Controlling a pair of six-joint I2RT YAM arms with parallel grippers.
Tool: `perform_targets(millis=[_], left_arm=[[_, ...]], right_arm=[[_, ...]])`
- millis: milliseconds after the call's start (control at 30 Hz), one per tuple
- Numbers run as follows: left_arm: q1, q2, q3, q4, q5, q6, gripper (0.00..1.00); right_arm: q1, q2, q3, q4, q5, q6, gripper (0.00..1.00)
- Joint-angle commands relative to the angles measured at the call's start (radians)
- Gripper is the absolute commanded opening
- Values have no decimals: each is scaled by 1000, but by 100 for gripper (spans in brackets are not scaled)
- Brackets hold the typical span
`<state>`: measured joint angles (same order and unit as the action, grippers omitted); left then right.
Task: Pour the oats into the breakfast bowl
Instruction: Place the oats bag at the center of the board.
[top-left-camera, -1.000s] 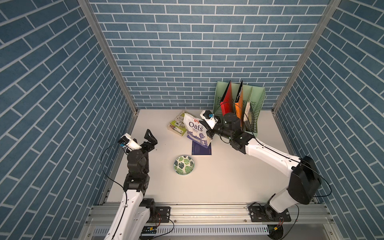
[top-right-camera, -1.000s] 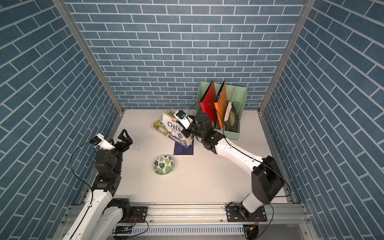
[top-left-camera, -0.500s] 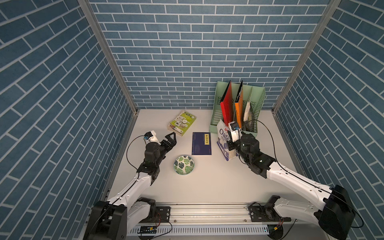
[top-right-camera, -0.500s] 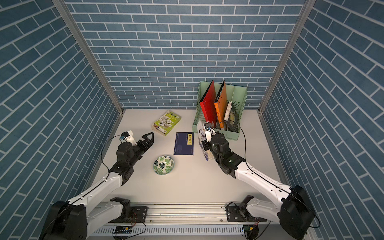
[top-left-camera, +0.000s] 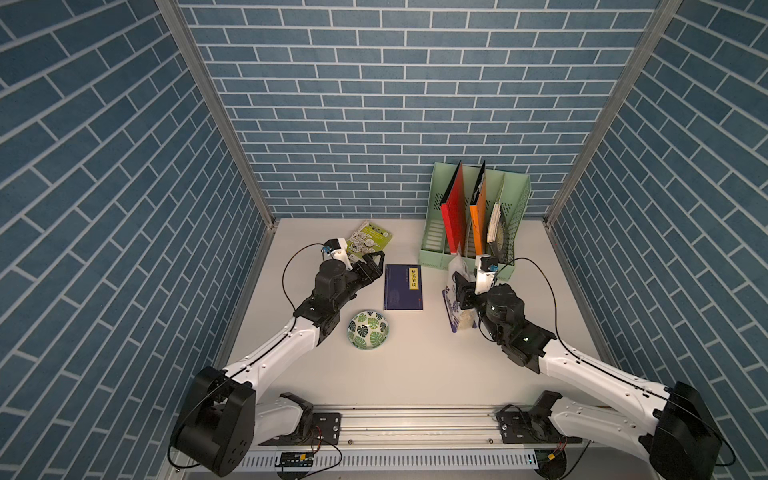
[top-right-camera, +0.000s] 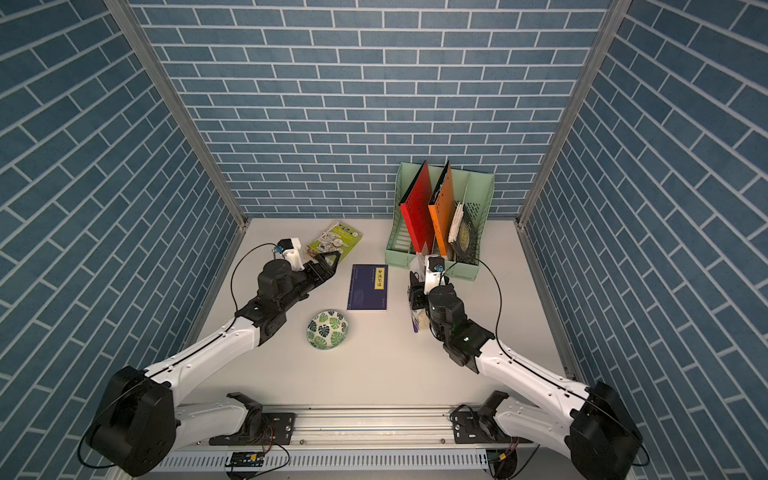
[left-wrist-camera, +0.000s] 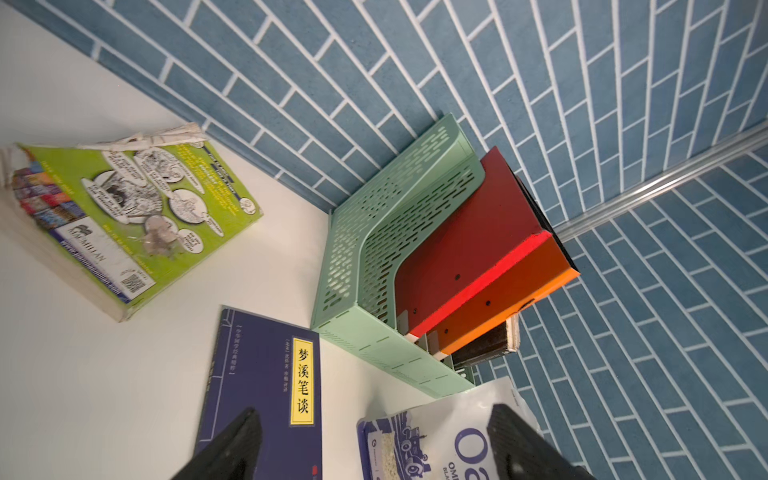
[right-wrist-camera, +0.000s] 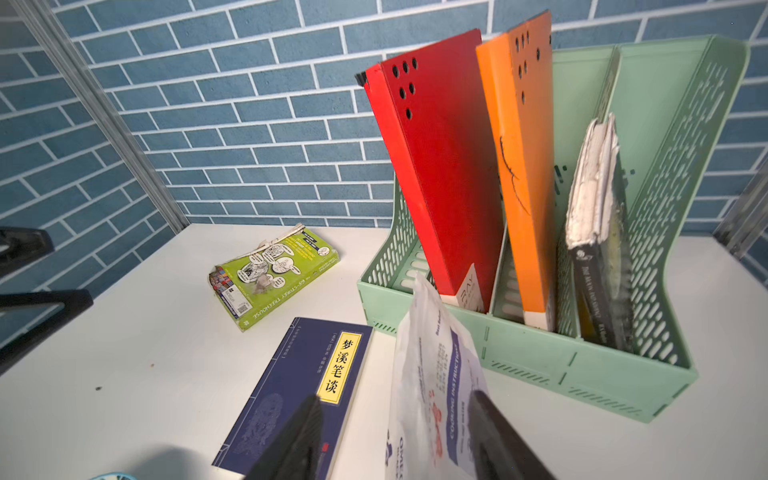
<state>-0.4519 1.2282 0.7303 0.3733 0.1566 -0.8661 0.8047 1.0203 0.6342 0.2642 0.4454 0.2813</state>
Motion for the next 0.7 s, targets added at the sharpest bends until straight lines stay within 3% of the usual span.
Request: perform_targets(millis=[0, 67, 367, 500, 667], left_arm=[[-64, 28, 58, -80, 57, 29, 82], [-106, 60, 99, -89, 76, 31, 80], [-272, 290, 330, -99, 159, 38, 80], [-317, 393, 426, -106, 202, 48, 75], [-344, 492, 514, -108, 235, 50, 63]], right_arm=[[-11, -70, 124, -251, -28, -7, 79], [-50, -106, 179, -360, -52, -31, 83], [-490, -130, 285, -588, -506, -49, 88], [-581, -110, 231, -570, -675, -11, 86], [-617, -106, 167, -521, -750, 32, 83]])
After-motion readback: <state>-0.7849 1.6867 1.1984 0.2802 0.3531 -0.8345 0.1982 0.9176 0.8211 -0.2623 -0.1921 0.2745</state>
